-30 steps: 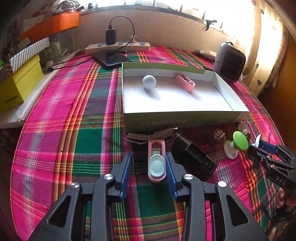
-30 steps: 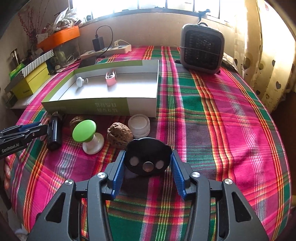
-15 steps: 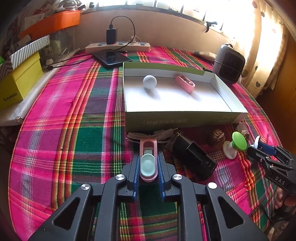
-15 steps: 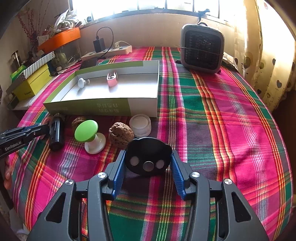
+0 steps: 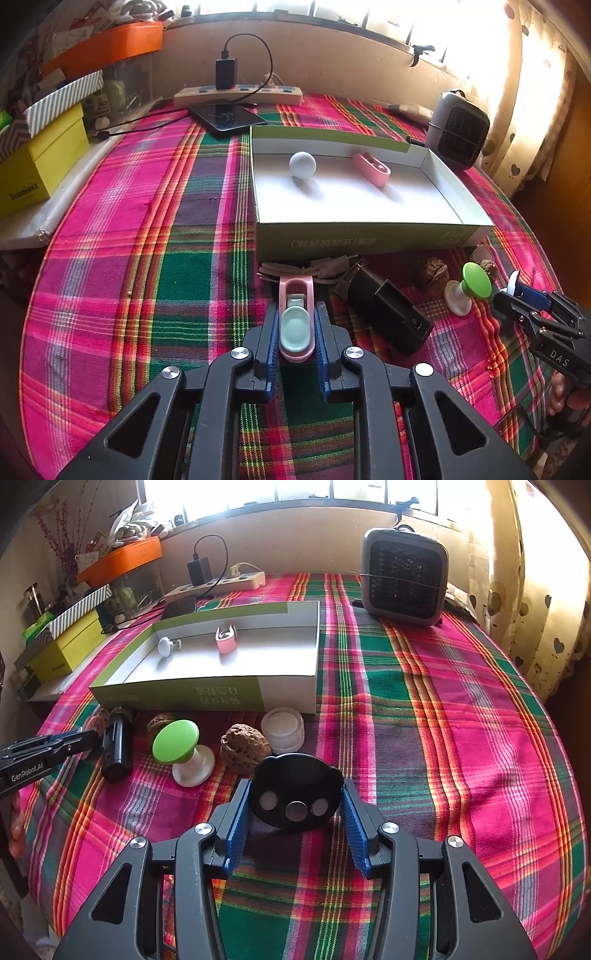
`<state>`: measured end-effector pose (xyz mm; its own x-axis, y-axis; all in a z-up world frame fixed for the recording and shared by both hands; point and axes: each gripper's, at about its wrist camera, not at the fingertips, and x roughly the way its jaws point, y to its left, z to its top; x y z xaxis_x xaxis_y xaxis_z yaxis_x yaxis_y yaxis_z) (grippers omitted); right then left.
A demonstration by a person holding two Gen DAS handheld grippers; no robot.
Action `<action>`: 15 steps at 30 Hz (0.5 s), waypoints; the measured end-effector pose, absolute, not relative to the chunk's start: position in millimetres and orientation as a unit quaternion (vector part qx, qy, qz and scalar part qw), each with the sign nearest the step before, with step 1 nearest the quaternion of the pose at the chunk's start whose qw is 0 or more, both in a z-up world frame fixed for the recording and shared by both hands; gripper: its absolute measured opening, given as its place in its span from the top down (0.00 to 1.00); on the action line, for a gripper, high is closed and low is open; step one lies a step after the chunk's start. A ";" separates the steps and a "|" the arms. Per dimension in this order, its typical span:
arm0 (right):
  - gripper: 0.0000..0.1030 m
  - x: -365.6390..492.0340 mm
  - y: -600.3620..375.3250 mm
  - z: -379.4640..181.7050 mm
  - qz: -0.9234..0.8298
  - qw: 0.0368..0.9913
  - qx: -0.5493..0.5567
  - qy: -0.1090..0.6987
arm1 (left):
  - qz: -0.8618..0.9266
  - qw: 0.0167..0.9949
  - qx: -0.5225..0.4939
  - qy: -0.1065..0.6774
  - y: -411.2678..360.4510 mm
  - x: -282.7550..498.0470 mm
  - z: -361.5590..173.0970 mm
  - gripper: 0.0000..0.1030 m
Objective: Organize objects
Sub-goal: 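Carry the pink case into the box tray while right tool carries the black disc there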
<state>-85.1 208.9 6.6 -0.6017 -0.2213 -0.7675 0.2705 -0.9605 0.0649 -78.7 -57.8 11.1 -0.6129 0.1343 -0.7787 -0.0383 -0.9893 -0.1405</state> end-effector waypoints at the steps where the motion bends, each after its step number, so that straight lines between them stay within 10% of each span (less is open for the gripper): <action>1: 0.53 -84.8 208.8 7.2 -0.895 0.138 0.424 0.029 | 0.897 0.049 -0.435 -0.055 -58.1 -77.9 12.6 0.85; 15: 0.53 -84.0 207.3 27.6 -0.902 0.152 0.403 0.027 | 0.904 0.068 -0.418 -0.053 -50.8 -76.4 34.7 0.85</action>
